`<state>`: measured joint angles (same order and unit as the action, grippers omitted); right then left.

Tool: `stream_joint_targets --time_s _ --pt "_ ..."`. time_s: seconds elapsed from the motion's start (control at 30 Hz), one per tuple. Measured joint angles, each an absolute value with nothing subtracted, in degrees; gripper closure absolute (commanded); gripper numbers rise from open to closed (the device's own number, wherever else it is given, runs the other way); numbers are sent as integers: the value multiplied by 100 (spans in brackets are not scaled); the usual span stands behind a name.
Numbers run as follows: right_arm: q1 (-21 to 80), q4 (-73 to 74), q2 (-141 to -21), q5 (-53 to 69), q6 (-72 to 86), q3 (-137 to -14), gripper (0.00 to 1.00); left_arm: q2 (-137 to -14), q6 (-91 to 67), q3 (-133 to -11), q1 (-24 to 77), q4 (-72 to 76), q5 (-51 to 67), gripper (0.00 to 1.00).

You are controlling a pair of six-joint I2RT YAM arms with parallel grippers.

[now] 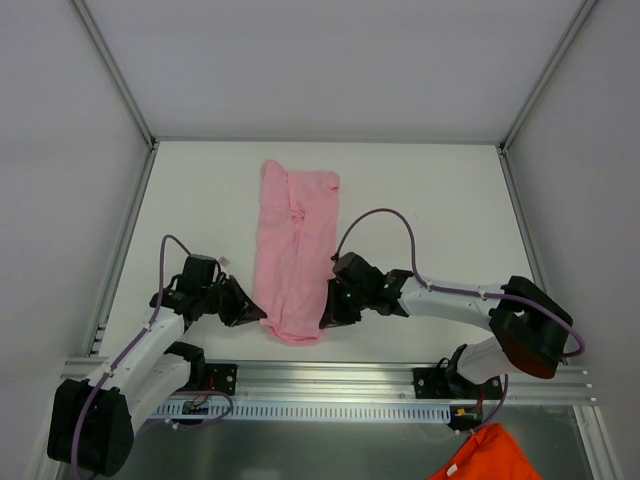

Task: Fold and stack the t-shirts
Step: Grab the bottom of the folded rectangular tshirt with both arms, then fold the folded rectangular tshirt in 1/3 of the way

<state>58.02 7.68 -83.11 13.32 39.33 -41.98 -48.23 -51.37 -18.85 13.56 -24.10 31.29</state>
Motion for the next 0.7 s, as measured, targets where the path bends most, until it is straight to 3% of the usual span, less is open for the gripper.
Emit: stream_joint_targets --time_s 0.4,0.7 --pt "5485 1651 -8191 1190 3232 -4941 99 -5586 -4982 -3004 1356 -2340 2941 100" --pt "5120 2436 -7352 934 2963 -5242 99 -5378 -4950 -3363 1356 -2613 2703 100"
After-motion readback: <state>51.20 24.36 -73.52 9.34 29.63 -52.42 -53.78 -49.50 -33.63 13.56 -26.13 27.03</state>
